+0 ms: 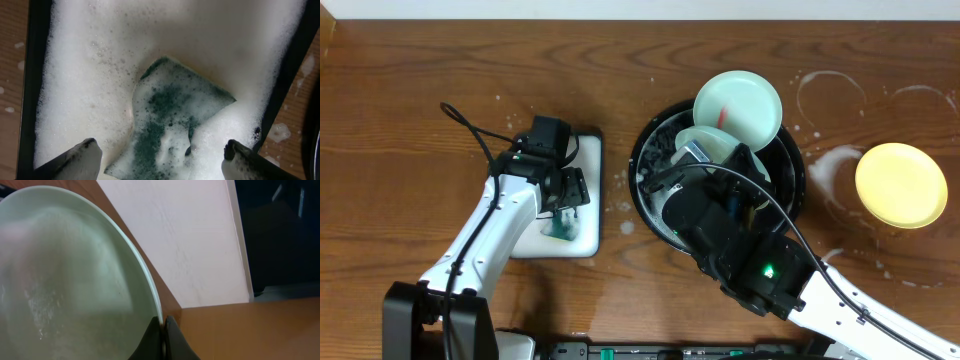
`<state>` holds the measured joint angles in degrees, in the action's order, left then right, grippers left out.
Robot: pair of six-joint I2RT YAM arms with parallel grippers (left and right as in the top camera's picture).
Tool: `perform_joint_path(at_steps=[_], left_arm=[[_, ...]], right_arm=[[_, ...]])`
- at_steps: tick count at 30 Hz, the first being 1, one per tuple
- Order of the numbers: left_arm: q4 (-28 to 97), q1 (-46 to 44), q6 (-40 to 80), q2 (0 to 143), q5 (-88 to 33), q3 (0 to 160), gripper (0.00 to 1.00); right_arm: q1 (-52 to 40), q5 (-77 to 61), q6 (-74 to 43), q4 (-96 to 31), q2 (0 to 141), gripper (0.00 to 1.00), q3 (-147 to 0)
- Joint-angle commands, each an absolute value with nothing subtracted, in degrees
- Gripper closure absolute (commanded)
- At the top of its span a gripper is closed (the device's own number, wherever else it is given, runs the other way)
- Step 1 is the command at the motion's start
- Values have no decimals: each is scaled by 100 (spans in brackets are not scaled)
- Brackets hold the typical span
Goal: Clean dirty plates on tray and stack at the side
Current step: 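Hold the pale green plate tilted over the tray with the right gripper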
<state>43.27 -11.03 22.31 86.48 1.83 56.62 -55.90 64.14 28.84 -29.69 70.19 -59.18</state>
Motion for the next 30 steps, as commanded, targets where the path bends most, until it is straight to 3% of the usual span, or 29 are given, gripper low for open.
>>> perform_joint_path(at_steps=[1,30], left_arm=[[4340,-1079,2217,8652,191,5653,18],[4340,-1079,2217,8652,191,5653,18]], right_arm=[[-5673,6617,2941,-2932,6965,99,-5931],[-5579,6619,2532,-2934,6965,99,-5931]])
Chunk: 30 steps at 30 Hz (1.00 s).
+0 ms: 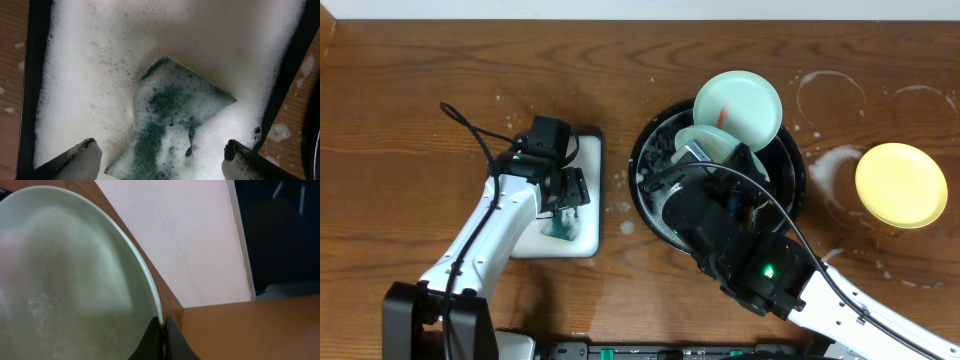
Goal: Clean dirty plates on tray and stack at the side
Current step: 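Hold the pale green plate tilted over the tray with the right gripper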
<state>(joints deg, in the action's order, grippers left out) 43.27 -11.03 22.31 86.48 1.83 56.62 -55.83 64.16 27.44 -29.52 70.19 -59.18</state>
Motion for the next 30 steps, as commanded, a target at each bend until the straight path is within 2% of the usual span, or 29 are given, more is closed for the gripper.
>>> perform_joint_path(at_steps=[1,30], left_arm=[[4340,-1079,2215,8652,191,5653,18],[4340,-1079,2217,8652,191,5653,18]], right_arm=[[-5572,6617,2532,-2934,6965,99,-5931],[-5555,6598,2729,-3214,6976,99,-5929]])
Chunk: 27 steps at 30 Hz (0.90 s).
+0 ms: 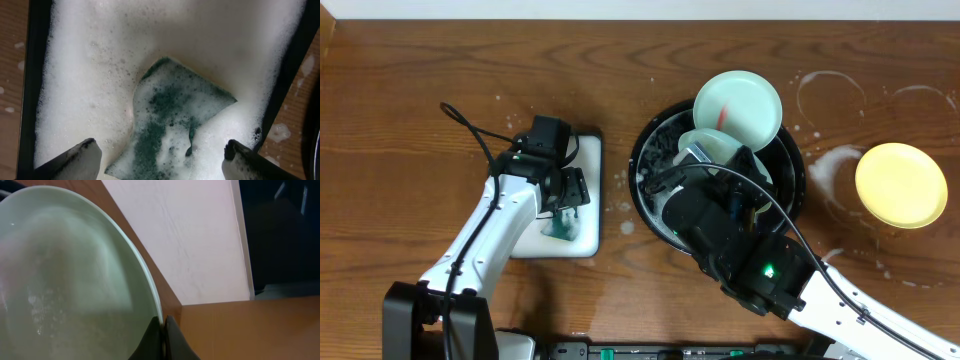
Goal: Clean dirty plates on tray and stack at the side
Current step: 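Hold the pale green plate tilted over the tray with the right gripper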
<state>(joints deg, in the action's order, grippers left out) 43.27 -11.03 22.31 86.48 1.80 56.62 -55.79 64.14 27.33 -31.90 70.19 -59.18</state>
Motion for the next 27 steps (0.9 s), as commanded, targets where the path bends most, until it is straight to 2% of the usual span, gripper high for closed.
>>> perform_joint_path(at_steps=[1,27], left_arm=[[4340,-1079,2217,8652,191,5653,18],[4340,-1079,2217,8652,191,5653,18]], right_arm=[[-5555,6598,2729,-3221,6976,99,-5929],[-5544,6600,2403,-3221,6976,99,-5929]])
